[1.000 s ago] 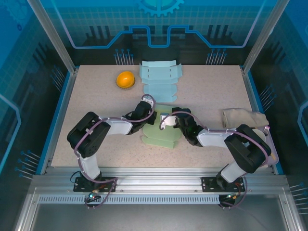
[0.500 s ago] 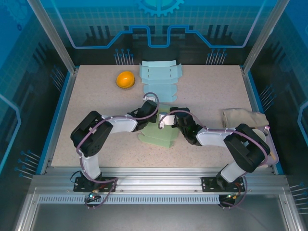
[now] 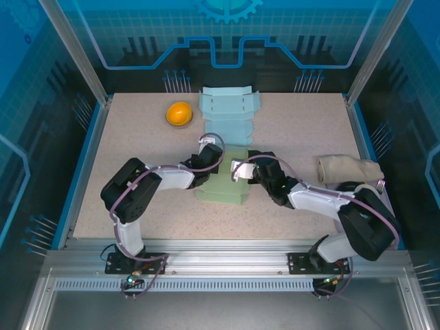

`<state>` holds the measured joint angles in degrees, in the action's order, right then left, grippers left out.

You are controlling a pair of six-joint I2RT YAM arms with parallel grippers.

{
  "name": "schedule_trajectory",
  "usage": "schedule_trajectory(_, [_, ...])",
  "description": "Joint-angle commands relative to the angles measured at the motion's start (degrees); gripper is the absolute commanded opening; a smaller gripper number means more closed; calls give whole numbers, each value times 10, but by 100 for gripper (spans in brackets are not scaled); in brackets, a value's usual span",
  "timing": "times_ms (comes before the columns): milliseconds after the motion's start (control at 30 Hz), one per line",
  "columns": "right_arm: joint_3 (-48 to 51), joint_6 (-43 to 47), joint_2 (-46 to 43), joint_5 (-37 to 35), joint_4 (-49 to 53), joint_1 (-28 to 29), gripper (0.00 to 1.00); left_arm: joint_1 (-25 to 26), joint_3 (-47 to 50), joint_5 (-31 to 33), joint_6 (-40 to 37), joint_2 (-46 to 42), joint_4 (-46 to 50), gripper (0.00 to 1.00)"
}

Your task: Fold the paper box

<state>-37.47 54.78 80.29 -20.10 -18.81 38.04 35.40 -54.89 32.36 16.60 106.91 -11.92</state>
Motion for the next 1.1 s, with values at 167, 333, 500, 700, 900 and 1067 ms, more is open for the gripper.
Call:
schedule_trajectory(167, [-141, -287, -60, 186, 228, -82, 49, -3, 58, -10, -12, 1, -44, 7])
schedule_trajectory(333, [-241, -362, 20, 237, 322, -108, 52, 0, 100, -60, -47, -14, -121, 7])
schedule_trajectory(500, [-307, -414, 104, 268, 390, -114, 52, 5, 134, -104, -84, -34, -167, 7])
schedule_trajectory(700, [-303, -460, 133, 303, 394, -115, 51, 7, 127, -88, -87, -32, -136, 8])
schedule_trajectory(900, [-303, -459, 143, 295, 416, -116, 51, 10, 129, -84, -80, -25, -138, 9])
schedule_trajectory(1067, [-317, -450, 169, 301, 436, -122, 51, 13, 131, -96, -87, -20, -150, 11])
